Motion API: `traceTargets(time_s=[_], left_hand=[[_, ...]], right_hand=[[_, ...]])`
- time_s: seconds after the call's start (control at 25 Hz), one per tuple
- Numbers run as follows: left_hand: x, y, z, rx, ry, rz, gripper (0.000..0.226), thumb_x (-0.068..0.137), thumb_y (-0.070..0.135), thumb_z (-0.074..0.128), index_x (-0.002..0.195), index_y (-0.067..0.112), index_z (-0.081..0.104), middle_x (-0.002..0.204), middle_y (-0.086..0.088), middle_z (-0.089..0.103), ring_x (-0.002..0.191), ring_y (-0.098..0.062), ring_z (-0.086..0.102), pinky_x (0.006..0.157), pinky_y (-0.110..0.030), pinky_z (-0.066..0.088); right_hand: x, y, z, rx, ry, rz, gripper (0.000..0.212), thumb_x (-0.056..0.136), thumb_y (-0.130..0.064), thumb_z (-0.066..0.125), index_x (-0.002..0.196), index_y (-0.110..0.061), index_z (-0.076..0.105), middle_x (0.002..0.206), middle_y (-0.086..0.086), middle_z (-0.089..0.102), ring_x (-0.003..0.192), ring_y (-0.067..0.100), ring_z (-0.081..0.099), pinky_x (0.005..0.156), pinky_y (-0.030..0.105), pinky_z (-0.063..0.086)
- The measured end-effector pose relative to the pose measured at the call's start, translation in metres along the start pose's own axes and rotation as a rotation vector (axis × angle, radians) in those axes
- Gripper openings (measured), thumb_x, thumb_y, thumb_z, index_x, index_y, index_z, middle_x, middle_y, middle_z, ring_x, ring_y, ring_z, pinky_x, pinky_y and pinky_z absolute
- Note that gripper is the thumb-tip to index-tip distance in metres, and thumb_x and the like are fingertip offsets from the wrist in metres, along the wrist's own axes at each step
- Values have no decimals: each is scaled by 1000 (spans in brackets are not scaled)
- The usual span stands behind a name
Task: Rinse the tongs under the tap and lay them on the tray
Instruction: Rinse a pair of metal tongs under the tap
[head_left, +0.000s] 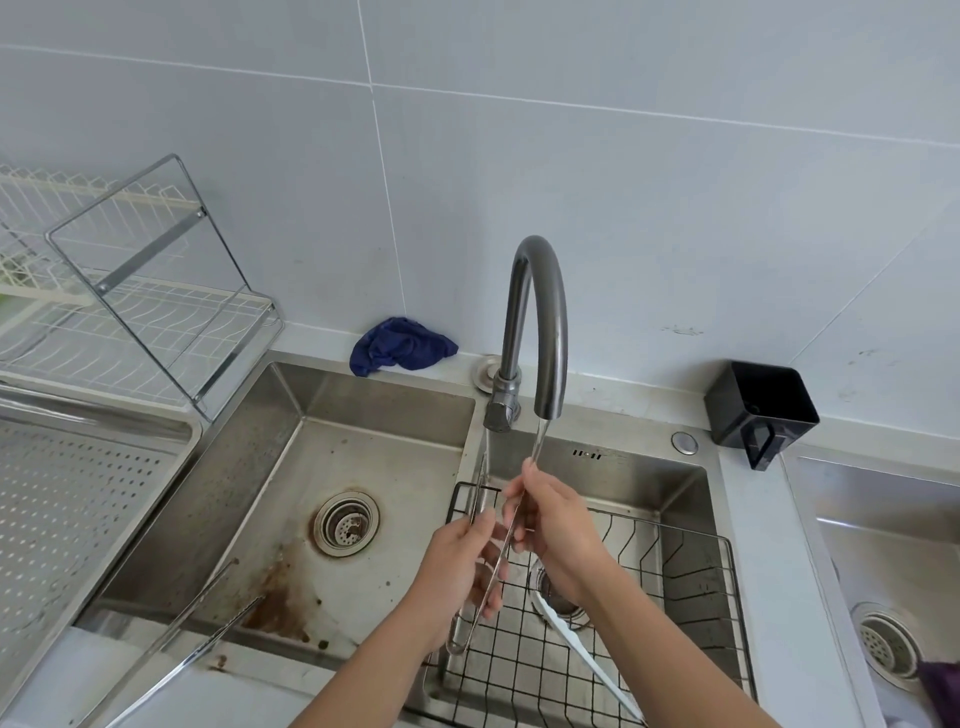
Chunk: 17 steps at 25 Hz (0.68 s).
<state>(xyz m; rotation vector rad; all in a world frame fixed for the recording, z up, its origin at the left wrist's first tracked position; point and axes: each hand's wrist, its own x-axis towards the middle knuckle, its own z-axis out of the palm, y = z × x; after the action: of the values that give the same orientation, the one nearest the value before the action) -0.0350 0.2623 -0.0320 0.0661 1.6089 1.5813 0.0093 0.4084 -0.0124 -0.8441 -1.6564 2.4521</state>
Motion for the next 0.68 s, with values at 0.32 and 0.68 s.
traceTargets(time_s=[0.32,0.68], left_hand=[[11,5,9,68,24,18,51,95,54,55,106,5,67,67,-12,69,53,-23,61,46,-29,47],[13,9,17,-140,26,-114,67,67,81,73,75,15,73,63,-13,62,44,-22,53,41,-28,43]], right_hand=[[-10,-17,2,-71,-20,-139,37,106,-37,49,86,-11,66,67,6,61,65,18,59,62,28,49],[-12,-19,13,270,5,-37,30,105,-25,53,99,-3,72,75,12,67,65,21,61,65,36,46]])
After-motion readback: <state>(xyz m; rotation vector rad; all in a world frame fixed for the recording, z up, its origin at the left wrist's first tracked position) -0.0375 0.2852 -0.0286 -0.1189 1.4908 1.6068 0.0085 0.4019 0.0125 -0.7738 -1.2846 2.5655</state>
